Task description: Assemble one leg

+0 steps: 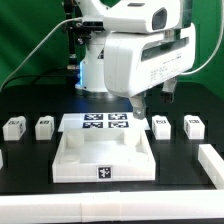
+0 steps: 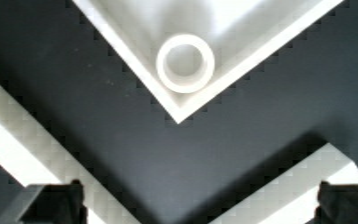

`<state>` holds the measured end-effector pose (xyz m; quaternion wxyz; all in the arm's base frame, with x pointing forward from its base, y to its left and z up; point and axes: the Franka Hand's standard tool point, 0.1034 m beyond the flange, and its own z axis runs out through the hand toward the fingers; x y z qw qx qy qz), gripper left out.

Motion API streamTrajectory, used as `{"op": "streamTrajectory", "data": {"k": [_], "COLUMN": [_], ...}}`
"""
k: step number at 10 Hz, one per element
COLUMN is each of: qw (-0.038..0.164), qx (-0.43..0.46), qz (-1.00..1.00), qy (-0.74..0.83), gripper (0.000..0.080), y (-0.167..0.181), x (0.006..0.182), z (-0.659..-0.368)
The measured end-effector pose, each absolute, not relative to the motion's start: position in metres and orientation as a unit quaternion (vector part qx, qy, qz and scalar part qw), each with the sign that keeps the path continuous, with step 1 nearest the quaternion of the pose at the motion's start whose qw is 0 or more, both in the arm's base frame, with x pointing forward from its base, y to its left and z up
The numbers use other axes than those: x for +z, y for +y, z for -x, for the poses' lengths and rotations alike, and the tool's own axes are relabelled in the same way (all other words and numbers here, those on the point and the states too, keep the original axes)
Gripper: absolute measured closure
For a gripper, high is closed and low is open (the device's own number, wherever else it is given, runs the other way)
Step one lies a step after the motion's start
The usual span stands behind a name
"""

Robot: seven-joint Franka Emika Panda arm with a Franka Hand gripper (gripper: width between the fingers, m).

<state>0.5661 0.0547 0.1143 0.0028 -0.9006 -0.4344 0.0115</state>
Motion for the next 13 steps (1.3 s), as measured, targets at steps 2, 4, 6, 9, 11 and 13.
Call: {"op": "streamTrajectory", "data": {"k": [2,4,6,9,11,13], "qw": [0.003,0.003,0.002,0.006,0.005,-0.002], "qx": [0.011,0.011,0.006,0.012,0.006,0.002], "qz": [0.901,0.901,0.894,0.843,0.769,0.68], "qy": [-0.434,-0.434,-0.449,-0.538,-0.64,-0.733], "gripper": [0.015,0.015,0.015,0.015,0.015,0.015], "y": [0.055,0.055,0.052,0.015,-0.014,-0.03], "x": [0.114,0.114,0.112,0.095,0.087,0.084], "z": [-0.566,-0.566,-0.565,-0.542,-0.532,-0.526]}}
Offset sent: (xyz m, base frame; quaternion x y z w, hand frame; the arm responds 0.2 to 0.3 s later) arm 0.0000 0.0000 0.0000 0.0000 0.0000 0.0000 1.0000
